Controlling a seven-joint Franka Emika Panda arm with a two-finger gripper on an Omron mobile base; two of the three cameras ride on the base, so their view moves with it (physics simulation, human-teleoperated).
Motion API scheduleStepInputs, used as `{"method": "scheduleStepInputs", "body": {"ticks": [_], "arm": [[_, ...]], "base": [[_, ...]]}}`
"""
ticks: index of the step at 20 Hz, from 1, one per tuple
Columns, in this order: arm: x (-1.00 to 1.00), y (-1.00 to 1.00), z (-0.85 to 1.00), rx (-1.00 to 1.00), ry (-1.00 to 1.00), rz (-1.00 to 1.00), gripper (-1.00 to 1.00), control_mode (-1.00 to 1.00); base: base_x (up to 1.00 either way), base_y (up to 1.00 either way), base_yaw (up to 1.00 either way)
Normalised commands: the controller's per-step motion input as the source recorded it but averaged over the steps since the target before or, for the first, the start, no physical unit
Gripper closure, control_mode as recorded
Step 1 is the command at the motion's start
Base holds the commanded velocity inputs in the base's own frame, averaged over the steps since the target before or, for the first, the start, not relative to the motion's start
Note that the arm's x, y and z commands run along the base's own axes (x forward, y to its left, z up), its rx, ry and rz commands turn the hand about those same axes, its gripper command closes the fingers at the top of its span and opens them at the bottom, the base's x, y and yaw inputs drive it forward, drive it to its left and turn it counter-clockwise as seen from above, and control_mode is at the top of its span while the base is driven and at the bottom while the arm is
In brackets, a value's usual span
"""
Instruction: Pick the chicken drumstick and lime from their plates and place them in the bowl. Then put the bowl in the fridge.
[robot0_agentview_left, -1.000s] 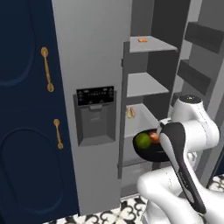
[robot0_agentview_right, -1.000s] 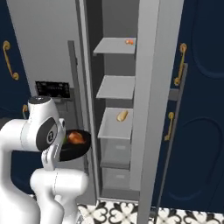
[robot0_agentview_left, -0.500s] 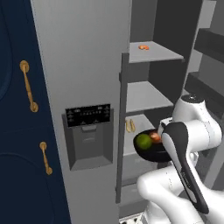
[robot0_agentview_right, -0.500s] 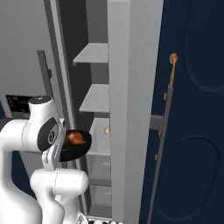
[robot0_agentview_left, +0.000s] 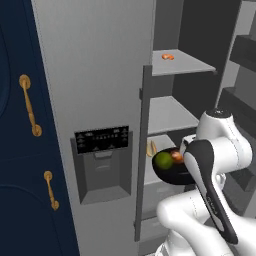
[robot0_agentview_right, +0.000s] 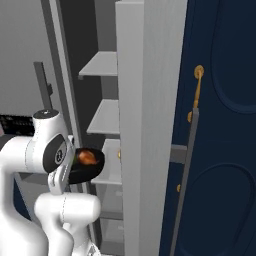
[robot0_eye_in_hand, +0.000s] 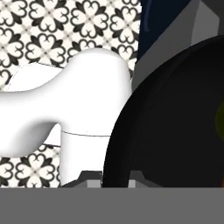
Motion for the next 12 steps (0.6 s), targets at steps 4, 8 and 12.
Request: {"method": "scheduleStepInputs", "body": {"ticks": [4,8,12], "arm": [[0.21,-0.13,-0.03,0.0,-0.17,-0.16,1.0,-1.0],[0.22,-0.12,0.06,0.0,-0.42,-0.08,1.0,-1.0],[0.87,-0.2,0.0,0.0,-0.15,-0.01,1.0,-1.0]], "base": [[0.0,0.0,0.0],[0.0,0.0,0.0],[0.0,0.0,0.0]]}}
